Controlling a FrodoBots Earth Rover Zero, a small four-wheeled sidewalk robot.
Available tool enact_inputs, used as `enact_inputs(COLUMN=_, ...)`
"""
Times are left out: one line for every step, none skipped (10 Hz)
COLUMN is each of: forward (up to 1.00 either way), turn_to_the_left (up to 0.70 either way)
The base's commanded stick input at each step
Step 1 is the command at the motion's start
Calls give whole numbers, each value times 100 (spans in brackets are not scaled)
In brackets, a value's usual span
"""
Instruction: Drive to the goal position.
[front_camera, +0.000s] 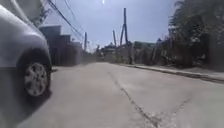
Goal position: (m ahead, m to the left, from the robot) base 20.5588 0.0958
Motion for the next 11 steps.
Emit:
enact_inputs(forward=85, turn_to_the_left=34)
enact_inputs(forward=85, turn_to_the_left=25)
enact_inputs(forward=85, turn_to_the_left=0)
enact_inputs(forward=85, turn_to_the_left=0)
enact_inputs(forward=85, turn_to_the_left=0)
enact_inputs(forward=85, turn_to_the_left=0)
enact_inputs(forward=85, turn_to_the_left=-16)
enact_inputs(forward=85, turn_to_the_left=-34)
enact_inputs(forward=85, turn_to_the_left=-34)
enact_inputs(forward=85, turn_to_the_left=-34)
enact_inputs(forward=85, turn_to_the_left=-34)
